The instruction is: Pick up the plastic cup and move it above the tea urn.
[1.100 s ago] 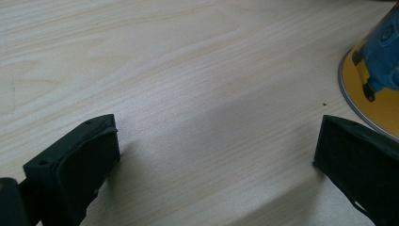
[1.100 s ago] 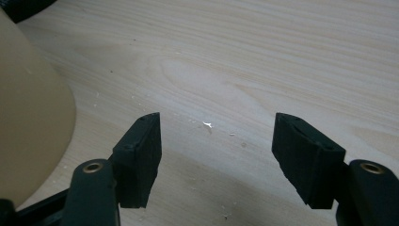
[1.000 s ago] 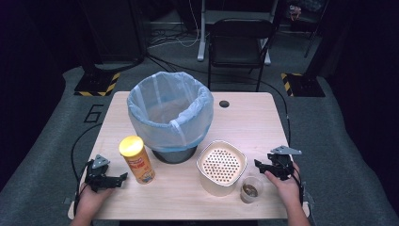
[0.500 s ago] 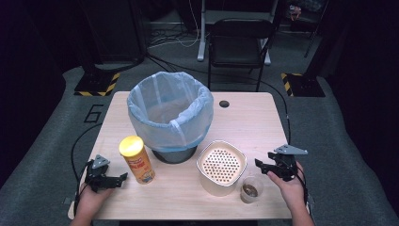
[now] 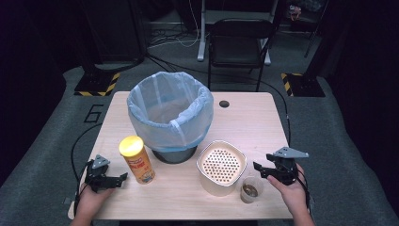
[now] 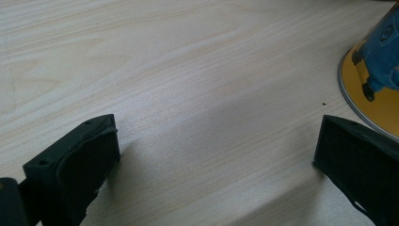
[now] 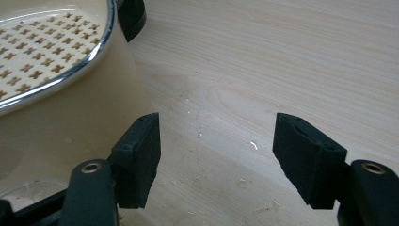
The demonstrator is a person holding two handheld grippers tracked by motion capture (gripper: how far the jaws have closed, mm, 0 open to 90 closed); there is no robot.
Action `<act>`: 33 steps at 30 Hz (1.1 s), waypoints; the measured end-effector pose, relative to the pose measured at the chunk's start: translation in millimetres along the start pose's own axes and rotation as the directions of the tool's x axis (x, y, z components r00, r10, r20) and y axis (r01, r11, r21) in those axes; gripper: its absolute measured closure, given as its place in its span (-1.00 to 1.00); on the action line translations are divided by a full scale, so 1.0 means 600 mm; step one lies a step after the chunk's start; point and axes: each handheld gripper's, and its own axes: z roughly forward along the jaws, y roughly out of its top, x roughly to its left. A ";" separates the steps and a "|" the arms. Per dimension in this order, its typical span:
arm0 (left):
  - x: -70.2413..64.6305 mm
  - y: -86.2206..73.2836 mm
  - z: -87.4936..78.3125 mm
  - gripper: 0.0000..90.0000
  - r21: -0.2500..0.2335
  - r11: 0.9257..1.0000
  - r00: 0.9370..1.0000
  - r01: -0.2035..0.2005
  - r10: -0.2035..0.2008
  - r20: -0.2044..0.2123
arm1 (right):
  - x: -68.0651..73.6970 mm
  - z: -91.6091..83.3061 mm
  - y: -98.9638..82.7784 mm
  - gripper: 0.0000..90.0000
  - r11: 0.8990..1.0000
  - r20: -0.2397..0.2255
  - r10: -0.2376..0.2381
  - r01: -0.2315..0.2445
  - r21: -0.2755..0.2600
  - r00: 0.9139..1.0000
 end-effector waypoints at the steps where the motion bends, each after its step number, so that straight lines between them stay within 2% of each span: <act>1: 0.000 0.000 0.000 -0.99 0.000 1.000 1.000 0.000 0.000 0.000 | 0.002 -0.001 0.000 -0.28 1.000 0.001 -0.001 0.001 -0.002 1.000; 2: 0.000 0.000 0.000 -1.00 0.000 1.000 1.000 0.000 0.000 0.001 | 0.005 -0.003 0.000 -0.28 1.000 -0.003 -0.011 0.011 -0.006 1.000; 8: 0.000 0.001 0.000 -1.00 0.002 1.000 1.000 0.001 -0.001 0.000 | 0.018 -0.010 -0.001 -0.30 1.000 -0.029 -0.006 0.006 -0.019 1.000; 16: 0.000 0.001 0.000 -1.00 0.007 1.000 1.000 0.006 -0.006 0.002 | 0.032 -0.027 0.001 -0.34 0.999 -0.040 -0.014 0.013 -0.038 0.999; 22: 0.000 0.001 0.000 -1.00 0.007 1.000 1.000 0.007 -0.007 0.002 | 0.047 -0.044 -0.002 -0.44 0.998 -0.048 -0.036 0.034 -0.052 0.998; 28: 0.000 0.001 0.000 -1.00 0.007 1.000 1.000 0.006 -0.006 0.002 | 0.068 -0.050 -0.009 -0.62 0.996 -0.083 -0.078 0.074 -0.053 0.993; 33: 0.000 0.001 0.000 -1.00 0.007 1.000 1.000 0.006 -0.006 0.002 | 0.081 -0.053 -0.013 -0.68 0.995 -0.108 -0.085 0.079 -0.055 0.991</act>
